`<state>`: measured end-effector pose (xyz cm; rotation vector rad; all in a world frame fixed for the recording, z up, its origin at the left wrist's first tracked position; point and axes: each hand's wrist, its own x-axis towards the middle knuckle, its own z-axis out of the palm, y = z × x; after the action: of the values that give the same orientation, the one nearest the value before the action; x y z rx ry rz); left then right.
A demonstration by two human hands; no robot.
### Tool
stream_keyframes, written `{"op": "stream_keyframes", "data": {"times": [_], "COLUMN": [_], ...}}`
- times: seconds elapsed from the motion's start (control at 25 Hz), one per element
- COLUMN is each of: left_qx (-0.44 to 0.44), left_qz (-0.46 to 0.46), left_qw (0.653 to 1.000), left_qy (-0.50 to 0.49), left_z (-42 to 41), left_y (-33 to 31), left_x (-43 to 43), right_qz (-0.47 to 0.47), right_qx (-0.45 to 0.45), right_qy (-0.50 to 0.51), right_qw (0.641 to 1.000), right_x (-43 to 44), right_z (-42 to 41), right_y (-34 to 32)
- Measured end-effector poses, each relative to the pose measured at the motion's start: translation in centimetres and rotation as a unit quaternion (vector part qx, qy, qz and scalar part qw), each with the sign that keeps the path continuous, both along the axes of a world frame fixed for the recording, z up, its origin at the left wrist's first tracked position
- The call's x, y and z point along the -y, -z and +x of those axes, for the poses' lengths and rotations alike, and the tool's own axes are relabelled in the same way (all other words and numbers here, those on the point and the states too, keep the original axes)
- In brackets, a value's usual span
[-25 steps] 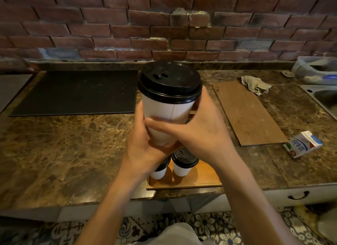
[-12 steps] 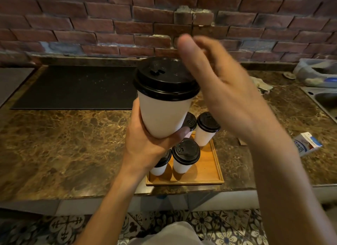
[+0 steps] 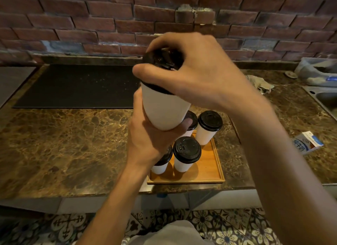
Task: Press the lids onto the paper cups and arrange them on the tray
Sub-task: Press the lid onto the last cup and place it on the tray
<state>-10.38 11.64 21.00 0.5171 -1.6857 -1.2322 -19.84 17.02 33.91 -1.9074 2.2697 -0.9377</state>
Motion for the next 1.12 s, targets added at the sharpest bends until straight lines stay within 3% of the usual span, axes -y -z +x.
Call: {"op": "stream_keyframes", "data": {"times": [0.2,0.32,0.44,0.56,0.68,0.76,0.92,1.0,1.04,1.12], "left_qx": [0.032,0.043,0.034,0.009,-0.010,-0.016,-0.018,-0.006,-0.005,-0.017], "left_qz": [0.029,0.042,0.043,0.028,-0.027,-0.028,-0.005,-0.011,-0.006,0.007], "left_qw": [0.985,0.978,0.983,0.991,0.999,0.999,0.993,0.990,0.990,0.995], "left_qy": [0.170,0.201,0.176,0.127,0.019,0.015,0.113,0.143,0.139,0.094], "left_z": [0.5,0.4,0.2,-0.7,-1.9,-2.1,-1.1,-0.8,-0.8,-1.1], "left_y": [-1.3,-1.1,-1.0,-0.5,-0.4,-0.4,-0.9,-1.1,-1.1,-1.0], "left_x": [1.9,2.4,2.3,1.6,0.3,0.1,1.6,2.0,1.9,1.8], "right_qz": [0.028,0.052,0.075,0.083,0.031,-0.026,0.003,0.000,-0.001,-0.010], "right_qx": [0.046,0.083,0.093,-0.040,-0.144,-0.142,-0.068,-0.027,-0.029,-0.064], "right_qy": [-0.192,-0.245,-0.188,-0.019,0.131,0.089,-0.179,-0.250,-0.233,-0.096], "right_qw": [0.980,0.965,0.975,0.996,0.980,0.986,0.982,0.968,0.972,0.993], "right_x": [-0.4,-0.1,-0.3,0.2,1.3,1.3,0.4,0.2,0.3,1.0], "right_z": [-2.4,-3.3,-2.9,-1.4,0.8,0.5,-1.9,-2.7,-2.7,-1.8], "right_y": [-2.0,-2.1,-2.2,-1.3,0.4,-0.3,-2.3,-2.6,-2.5,-1.5]}}
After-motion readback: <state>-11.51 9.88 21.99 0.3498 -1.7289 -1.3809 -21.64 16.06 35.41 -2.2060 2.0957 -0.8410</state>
